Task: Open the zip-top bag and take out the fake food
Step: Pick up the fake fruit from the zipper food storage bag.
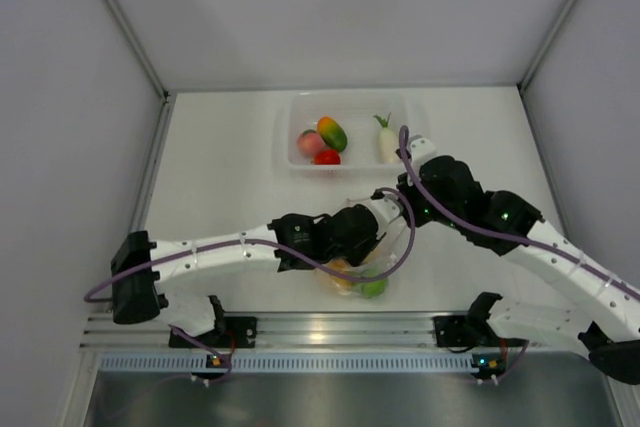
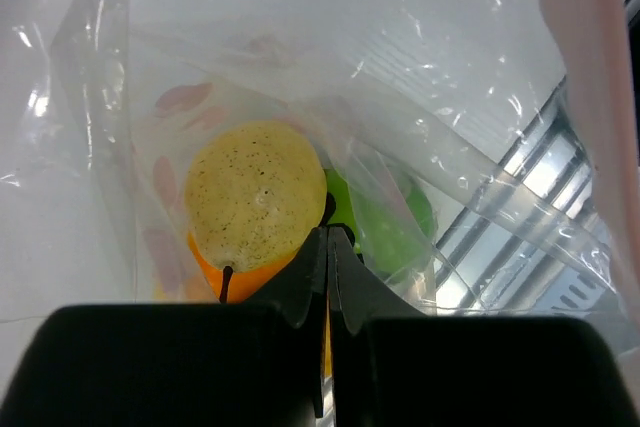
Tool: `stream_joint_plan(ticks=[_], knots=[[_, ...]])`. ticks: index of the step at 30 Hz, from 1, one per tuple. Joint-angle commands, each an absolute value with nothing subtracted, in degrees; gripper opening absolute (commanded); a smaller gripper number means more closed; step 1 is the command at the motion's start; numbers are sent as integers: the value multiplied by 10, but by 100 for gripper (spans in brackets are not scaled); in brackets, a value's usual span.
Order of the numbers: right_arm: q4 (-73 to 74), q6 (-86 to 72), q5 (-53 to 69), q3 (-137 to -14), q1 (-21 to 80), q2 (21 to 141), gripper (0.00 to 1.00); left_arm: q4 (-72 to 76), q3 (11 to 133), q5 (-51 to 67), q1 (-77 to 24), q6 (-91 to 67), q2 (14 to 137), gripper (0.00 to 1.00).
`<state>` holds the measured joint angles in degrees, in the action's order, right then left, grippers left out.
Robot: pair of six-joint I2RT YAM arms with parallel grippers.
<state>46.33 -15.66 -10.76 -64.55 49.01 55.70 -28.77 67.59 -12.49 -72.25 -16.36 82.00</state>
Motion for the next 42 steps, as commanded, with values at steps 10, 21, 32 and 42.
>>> stream_joint_plan(ticks=[10,21,32,42], knots=[[455,-157,-129,-660,495,544,0,-288,651,-190,-742,-132,843,15],[439,-162,-40,-651,501,533,0,-295,657,-229,-743,-82,857,46],[439,-165,-45,-660,529,535,0,-299,662,-202,-735,-52,915,60],[436,-166,-26,-655,535,528,0,-278,672,-127,-708,-46,947,79]])
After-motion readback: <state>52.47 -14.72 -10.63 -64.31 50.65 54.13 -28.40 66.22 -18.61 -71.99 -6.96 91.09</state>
